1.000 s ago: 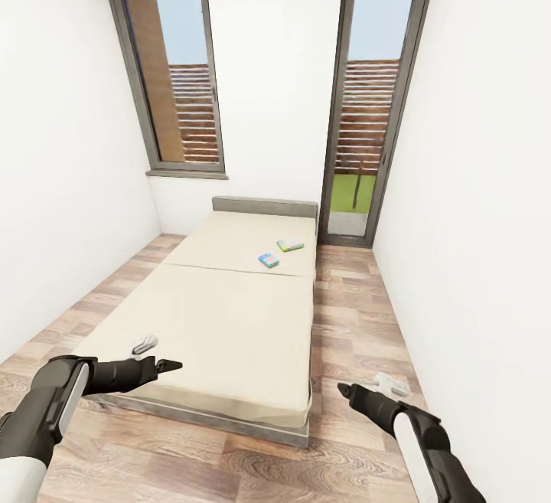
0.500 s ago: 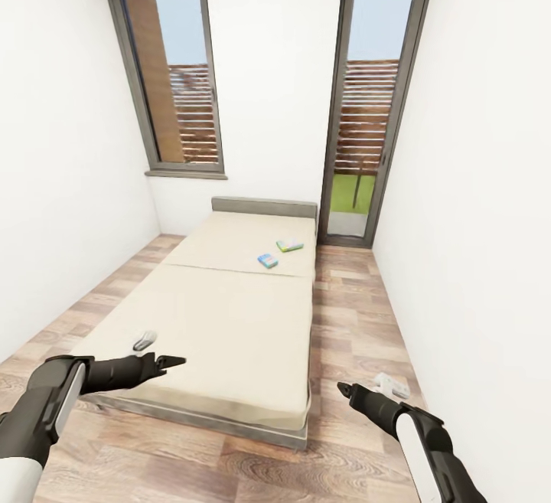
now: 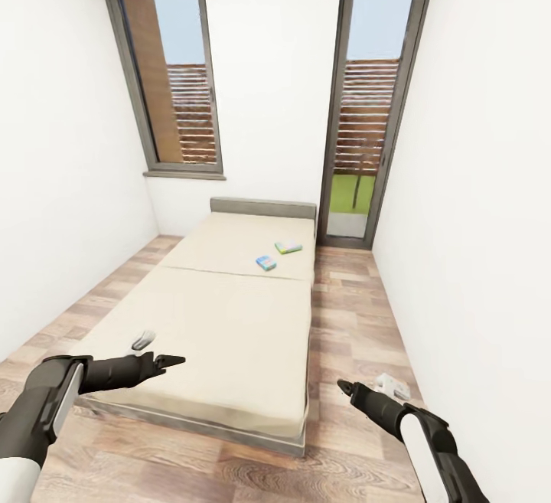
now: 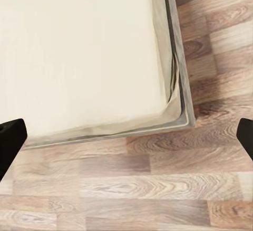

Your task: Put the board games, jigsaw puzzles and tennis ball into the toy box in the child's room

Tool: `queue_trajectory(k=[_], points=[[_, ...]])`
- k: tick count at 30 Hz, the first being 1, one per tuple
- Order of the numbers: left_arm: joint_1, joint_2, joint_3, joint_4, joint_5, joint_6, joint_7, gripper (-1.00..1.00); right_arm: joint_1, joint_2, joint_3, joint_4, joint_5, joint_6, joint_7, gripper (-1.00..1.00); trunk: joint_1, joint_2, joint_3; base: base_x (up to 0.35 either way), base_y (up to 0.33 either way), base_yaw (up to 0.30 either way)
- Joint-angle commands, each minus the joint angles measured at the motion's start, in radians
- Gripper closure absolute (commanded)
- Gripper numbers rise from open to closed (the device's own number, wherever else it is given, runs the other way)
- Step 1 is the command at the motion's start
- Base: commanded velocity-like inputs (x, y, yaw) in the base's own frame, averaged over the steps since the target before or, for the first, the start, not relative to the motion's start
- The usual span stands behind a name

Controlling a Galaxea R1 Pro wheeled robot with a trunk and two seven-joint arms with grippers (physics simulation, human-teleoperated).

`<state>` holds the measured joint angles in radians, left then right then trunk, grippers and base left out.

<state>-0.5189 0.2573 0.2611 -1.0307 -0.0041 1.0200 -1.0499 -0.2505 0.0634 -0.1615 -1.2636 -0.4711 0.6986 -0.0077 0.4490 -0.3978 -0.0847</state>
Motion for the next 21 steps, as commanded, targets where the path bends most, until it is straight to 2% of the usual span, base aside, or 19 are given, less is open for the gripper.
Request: queue_trajectory(k=[1, 14, 21], points=[[-0.001, 0.000, 0.001, 0.000, -0.001, 0.008, -0.004, -1.00, -0.001, -0.002, -0.003, 0.000, -0.008, 0.006, -0.001, -1.00, 0.001, -0.002, -0.002, 0.235, -0.001, 0.000], [-0.001, 0.000, 0.001, 0.000, -0.002, 0.008, -0.004, -1.00, -0.003, -0.008, -0.003, 0.003, -0.012, 0.003, 0.000, -1.00, 0.001, -0.002, -0.002, 0.314, -0.007, 0.000], [-0.001, 0.000, 0.001, 0.000, -0.002, 0.008, -0.004, -1.00, -0.003, -0.008, -0.003, 0.004, -0.011, 0.002, 0.000, -1.00, 0.001, -0.002, -0.002, 0.276, -0.143, 0.000]])
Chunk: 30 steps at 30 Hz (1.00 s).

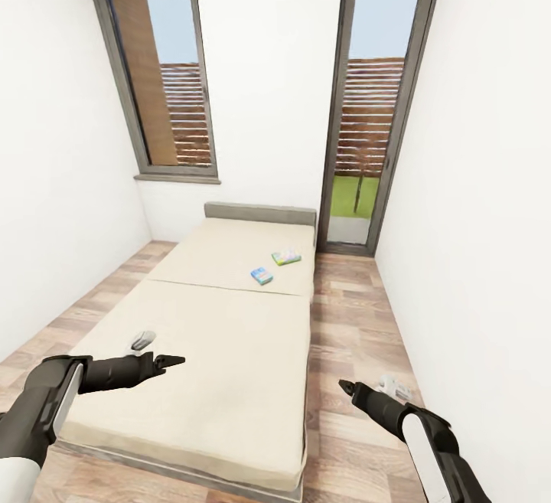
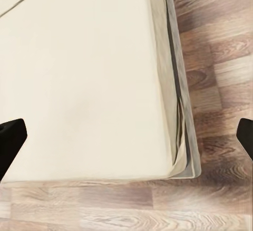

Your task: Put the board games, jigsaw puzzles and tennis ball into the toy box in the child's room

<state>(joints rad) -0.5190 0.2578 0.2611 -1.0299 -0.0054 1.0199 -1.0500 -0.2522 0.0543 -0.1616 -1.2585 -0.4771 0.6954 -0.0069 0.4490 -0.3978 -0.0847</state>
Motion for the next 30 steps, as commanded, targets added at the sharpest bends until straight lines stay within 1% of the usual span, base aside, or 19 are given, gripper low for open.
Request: queue_trajectory(k=[1, 5, 9, 14, 20, 26, 30], points=[[-0.001, 0.000, 0.001, 0.000, -0.001, 0.008, -0.004, -1.00, -0.001, 0.001, -0.003, -0.001, -0.005, 0.006, -0.001, -1.00, 0.001, -0.002, -0.002, 0.155, -0.119, 0.000], [-0.001, 0.000, 0.001, 0.000, -0.001, 0.008, -0.004, -1.00, -0.001, 0.001, -0.003, -0.001, -0.005, 0.006, -0.001, -1.00, 0.001, -0.002, -0.002, 0.068, -0.052, 0.041], [-0.001, -0.001, 0.001, 0.001, -0.001, 0.009, -0.004, -1.00, -0.001, 0.001, -0.003, -0.001, -0.005, 0.005, -0.001, -1.00, 0.001, -0.002, -0.003, 0.018, -0.114, 0.186], [-0.001, -0.001, 0.001, 0.001, -0.001, 0.009, -0.004, -1.00, -0.001, 0.001, -0.003, -0.001, -0.005, 0.004, -0.001, -1.00, 0.001, -0.002, -0.005, 0.004, -0.211, 0.252], [-0.001, -0.002, 0.001, 0.001, 0.000, 0.009, -0.004, -1.00, -0.001, 0.001, -0.003, 0.000, -0.005, 0.005, -0.001, -1.00, 0.001, -0.002, -0.008, 0.001, -0.092, 0.269], [-0.001, -0.002, 0.001, 0.001, 0.001, 0.009, -0.004, -1.00, -0.001, 0.001, -0.003, 0.001, -0.005, 0.006, -0.002, -1.00, 0.001, -0.002, -0.010, 0.000, -0.221, 0.271], [-0.001, -0.002, 0.001, 0.001, 0.002, 0.009, -0.004, -1.00, -0.001, 0.002, -0.002, 0.002, -0.005, 0.005, -0.002, -1.00, 0.001, -0.002, -0.012, 0.000, -0.092, 0.271]])
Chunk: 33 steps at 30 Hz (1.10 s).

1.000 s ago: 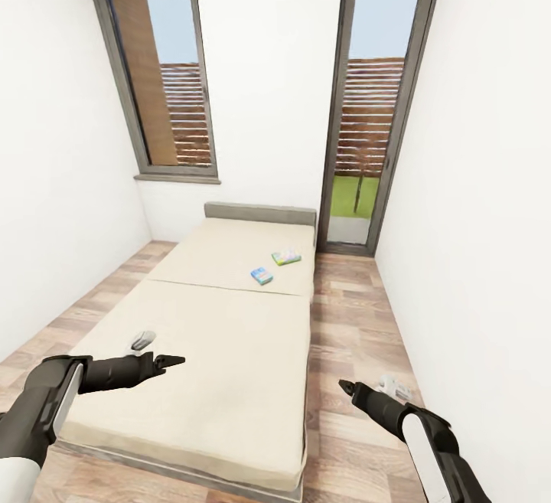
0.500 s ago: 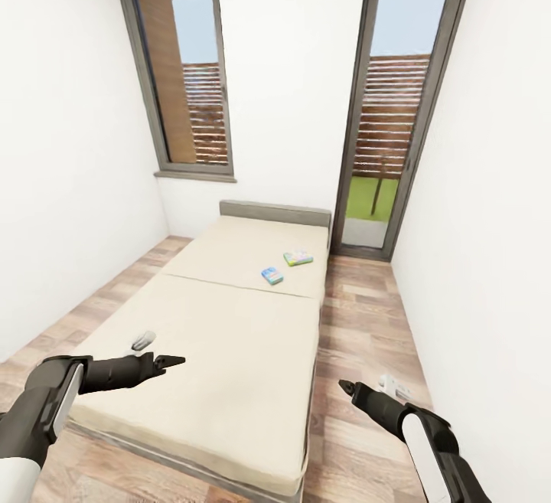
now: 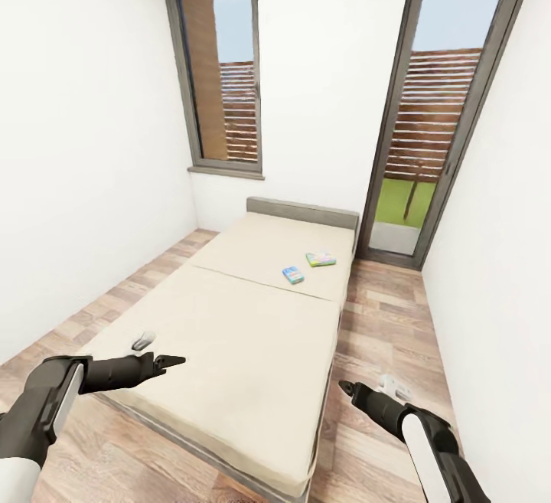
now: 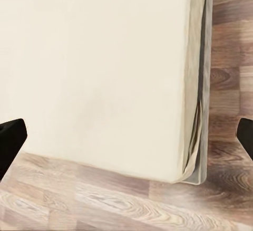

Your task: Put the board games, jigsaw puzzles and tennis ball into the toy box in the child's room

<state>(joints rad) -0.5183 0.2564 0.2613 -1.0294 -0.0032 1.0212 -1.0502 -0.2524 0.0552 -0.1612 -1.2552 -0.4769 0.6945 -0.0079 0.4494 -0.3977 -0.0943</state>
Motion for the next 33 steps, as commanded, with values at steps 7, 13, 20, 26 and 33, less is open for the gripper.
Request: queue_trajectory(k=[7, 13, 20, 26, 33], points=[[-0.002, 0.000, 0.001, 0.000, 0.000, 0.008, -0.004, -1.00, -0.001, 0.002, -0.002, -0.001, -0.004, 0.005, 0.000, -1.00, 0.001, -0.002, -0.005, 0.000, -0.012, 0.271], [-0.002, 0.000, 0.001, 0.000, 0.000, 0.008, -0.004, -1.00, -0.001, 0.002, -0.001, -0.001, -0.003, 0.005, 0.000, -1.00, 0.001, -0.002, -0.008, 0.000, -0.001, 0.271], [-0.002, 0.000, 0.001, 0.000, 0.000, 0.008, -0.004, -1.00, -0.001, 0.002, -0.001, 0.000, -0.003, 0.005, 0.000, -1.00, 0.001, -0.002, -0.012, 0.000, 0.000, 0.271], [-0.002, 0.000, 0.001, 0.000, 0.000, 0.008, -0.004, -1.00, -0.001, 0.002, -0.001, 0.000, -0.002, 0.005, 0.000, -1.00, 0.001, -0.002, -0.015, 0.000, 0.000, 0.271], [-0.002, 0.000, 0.001, 0.000, 0.000, 0.008, -0.004, -1.00, -0.001, 0.002, -0.001, 0.001, -0.002, 0.005, -0.001, -1.00, 0.001, -0.002, -0.019, 0.000, 0.000, 0.271]])
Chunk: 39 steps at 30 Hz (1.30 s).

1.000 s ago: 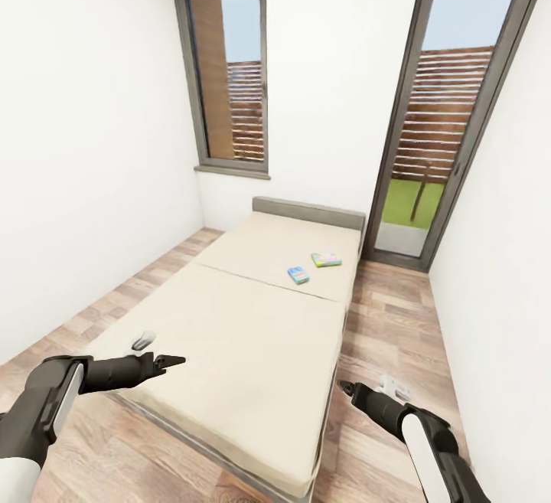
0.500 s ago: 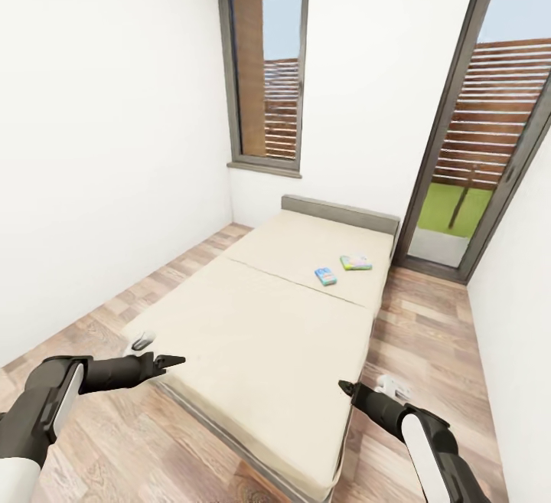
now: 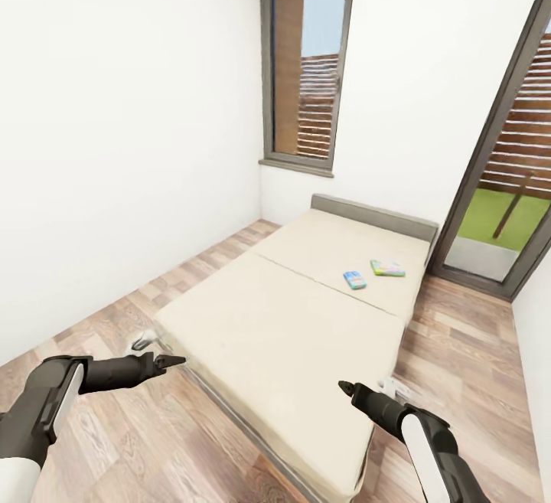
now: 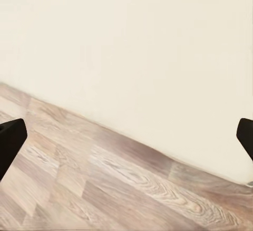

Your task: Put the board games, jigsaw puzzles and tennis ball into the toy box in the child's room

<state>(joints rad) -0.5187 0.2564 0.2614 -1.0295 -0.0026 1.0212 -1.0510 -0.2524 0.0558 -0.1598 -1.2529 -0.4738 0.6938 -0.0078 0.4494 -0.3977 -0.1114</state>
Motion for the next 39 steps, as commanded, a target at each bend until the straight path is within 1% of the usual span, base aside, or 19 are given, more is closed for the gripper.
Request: queue_trajectory(k=[1, 8, 17, 32, 39], points=[[-0.001, 0.000, 0.001, 0.000, -0.001, 0.008, -0.004, -1.00, -0.001, 0.001, -0.003, -0.002, -0.005, 0.006, -0.001, -1.00, 0.001, -0.002, -0.003, 0.000, 0.000, 0.271], [-0.001, 0.000, 0.001, 0.000, -0.001, 0.008, -0.004, -1.00, -0.001, 0.002, -0.003, -0.001, -0.005, 0.006, -0.001, -1.00, 0.001, -0.002, -0.007, 0.000, -0.024, 0.271], [-0.001, 0.000, 0.001, 0.000, -0.001, 0.008, -0.004, -1.00, -0.001, 0.002, -0.002, 0.000, -0.005, 0.006, -0.001, -1.00, 0.001, -0.002, -0.013, 0.000, -0.168, 0.271], [-0.001, 0.000, 0.001, 0.000, 0.002, 0.008, -0.004, -1.00, -0.001, 0.002, 0.001, 0.000, -0.005, 0.006, 0.000, -1.00, 0.001, -0.002, -0.023, -0.001, -0.009, 0.271], [-0.001, 0.000, 0.001, 0.000, 0.004, 0.008, -0.004, -1.00, -0.001, 0.002, 0.003, 0.012, -0.005, 0.004, -0.001, -1.00, 0.001, -0.002, -0.028, -0.073, -0.014, 0.269]])
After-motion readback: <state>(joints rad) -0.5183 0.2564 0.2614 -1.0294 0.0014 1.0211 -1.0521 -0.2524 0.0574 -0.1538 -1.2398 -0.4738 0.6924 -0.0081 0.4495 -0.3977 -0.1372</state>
